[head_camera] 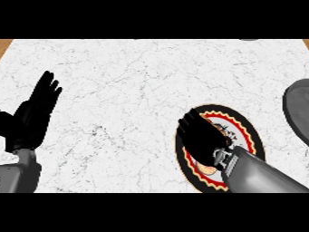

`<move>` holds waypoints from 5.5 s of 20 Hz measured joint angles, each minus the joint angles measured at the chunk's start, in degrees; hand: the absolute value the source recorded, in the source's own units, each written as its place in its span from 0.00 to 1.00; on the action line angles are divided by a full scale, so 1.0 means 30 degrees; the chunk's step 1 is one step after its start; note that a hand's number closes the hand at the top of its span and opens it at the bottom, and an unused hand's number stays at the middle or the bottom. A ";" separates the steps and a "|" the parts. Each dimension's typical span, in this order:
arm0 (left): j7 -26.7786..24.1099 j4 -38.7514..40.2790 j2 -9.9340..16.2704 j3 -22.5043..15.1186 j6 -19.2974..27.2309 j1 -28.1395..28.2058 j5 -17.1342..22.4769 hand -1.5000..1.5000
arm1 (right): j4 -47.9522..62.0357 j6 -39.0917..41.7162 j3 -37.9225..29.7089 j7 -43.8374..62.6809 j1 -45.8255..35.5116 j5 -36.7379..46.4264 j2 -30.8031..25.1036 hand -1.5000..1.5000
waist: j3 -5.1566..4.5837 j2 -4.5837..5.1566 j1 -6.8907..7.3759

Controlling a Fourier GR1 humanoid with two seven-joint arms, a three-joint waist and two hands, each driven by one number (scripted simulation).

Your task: Pick the croissant from the plate and place it in the pan

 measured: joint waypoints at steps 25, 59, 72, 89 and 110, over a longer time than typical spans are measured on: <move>0.0301 0.0095 -0.0680 0.0389 -0.0340 -0.0401 -0.0626 0.50 | 0.6408 -0.5879 -0.2368 -0.5424 0.0212 0.3622 0.2348 1.00 | -0.0145 -0.0420 0.0034; 0.0868 -0.1343 -0.0691 0.0678 -0.0461 0.0712 -0.0758 0.50 | -1.4734 -0.4437 -1.7764 0.3189 0.9129 -0.2603 0.3598 1.00 | -0.0005 -0.0122 -0.0449; 0.0242 -0.0045 -0.0891 0.0801 -0.0708 -0.0107 -0.0894 0.50 | -0.6895 -0.6700 -2.7322 -0.0716 0.5996 -0.7388 0.0197 1.00 | 0.0014 0.0032 -0.0075; 0.0186 -0.0061 -0.1265 0.0528 -0.0724 -0.0320 -0.1273 0.50 | 1.1794 -1.5394 -2.7777 -1.0540 0.2733 -0.7376 -0.3440 1.00 | 0.0029 0.0102 0.0247; 0.0355 -0.0141 -0.1271 0.0752 -0.0888 -0.0505 -0.1123 0.50 | 2.4163 -1.4234 -3.1053 -1.3748 -0.0595 -1.0302 -0.6636 0.00 | 0.0076 0.0166 0.0260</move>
